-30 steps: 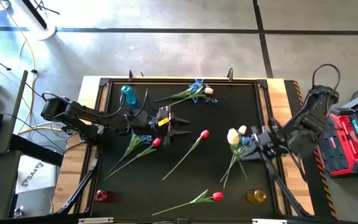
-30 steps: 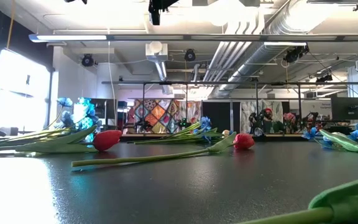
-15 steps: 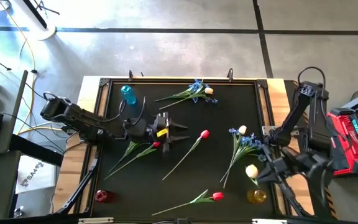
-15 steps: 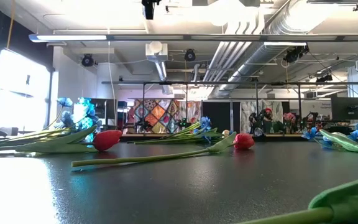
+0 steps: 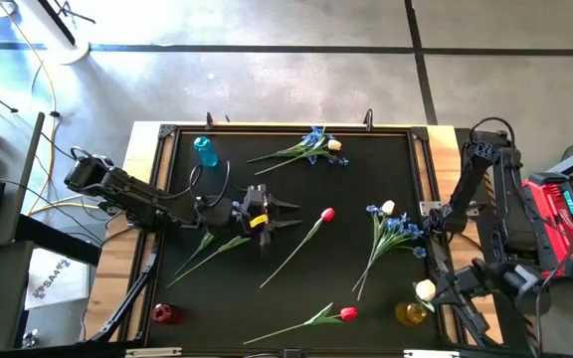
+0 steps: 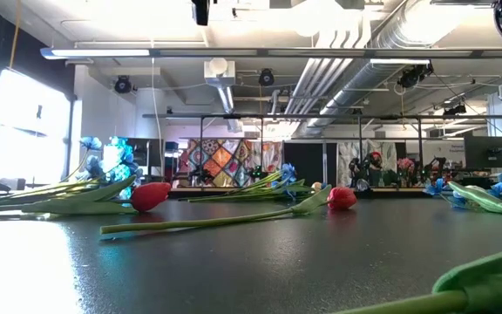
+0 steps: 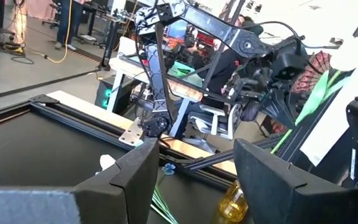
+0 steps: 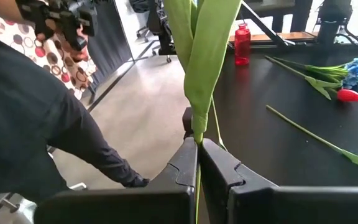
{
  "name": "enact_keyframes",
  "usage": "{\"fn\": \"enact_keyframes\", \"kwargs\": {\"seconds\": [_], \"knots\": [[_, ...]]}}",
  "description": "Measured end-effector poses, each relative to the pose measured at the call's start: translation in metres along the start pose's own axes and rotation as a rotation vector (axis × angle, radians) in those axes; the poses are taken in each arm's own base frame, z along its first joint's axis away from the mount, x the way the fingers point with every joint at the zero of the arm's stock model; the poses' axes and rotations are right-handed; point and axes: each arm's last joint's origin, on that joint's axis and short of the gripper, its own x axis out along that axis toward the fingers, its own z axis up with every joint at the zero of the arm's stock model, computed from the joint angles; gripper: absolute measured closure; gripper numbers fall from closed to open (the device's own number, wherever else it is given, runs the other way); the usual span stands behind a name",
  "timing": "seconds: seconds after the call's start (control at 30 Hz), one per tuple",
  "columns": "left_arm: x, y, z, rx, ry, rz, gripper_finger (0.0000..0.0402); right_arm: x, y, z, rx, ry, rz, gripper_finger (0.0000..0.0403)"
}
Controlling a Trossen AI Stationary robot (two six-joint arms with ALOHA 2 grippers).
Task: Sort flowers into vase by color
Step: Put the top right light yellow tulip into the yellow vase
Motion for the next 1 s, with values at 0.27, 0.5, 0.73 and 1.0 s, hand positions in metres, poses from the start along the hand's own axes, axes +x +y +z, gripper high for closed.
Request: {"fn": "enact_keyframes", "kwargs": {"seconds": [0.27,0.5,0.73,1.0], "knots": [[0.000,0.001,-0.003,0.014,0.026,0.023,0.0206,0.010,0.008,-0.010,-0.053,-0.014,-0.065,0.0403],[0.000,0.002,-0.004,0.019,0.035,0.035,0.0206,0.011,0.006,-0.016,0.013,0.037,-0.072,0.0403],[0.000,0.002,-0.005,0.005,0.040,0.039,0.0206,0.010,0.000,-0.025,0.106,0.150,-0.080,0.0376],[-0.001,0.005,-0.010,0.027,0.093,0.062,0.0206,0.009,0.001,-0.028,0.230,0.273,-0.031,0.0317]]}}
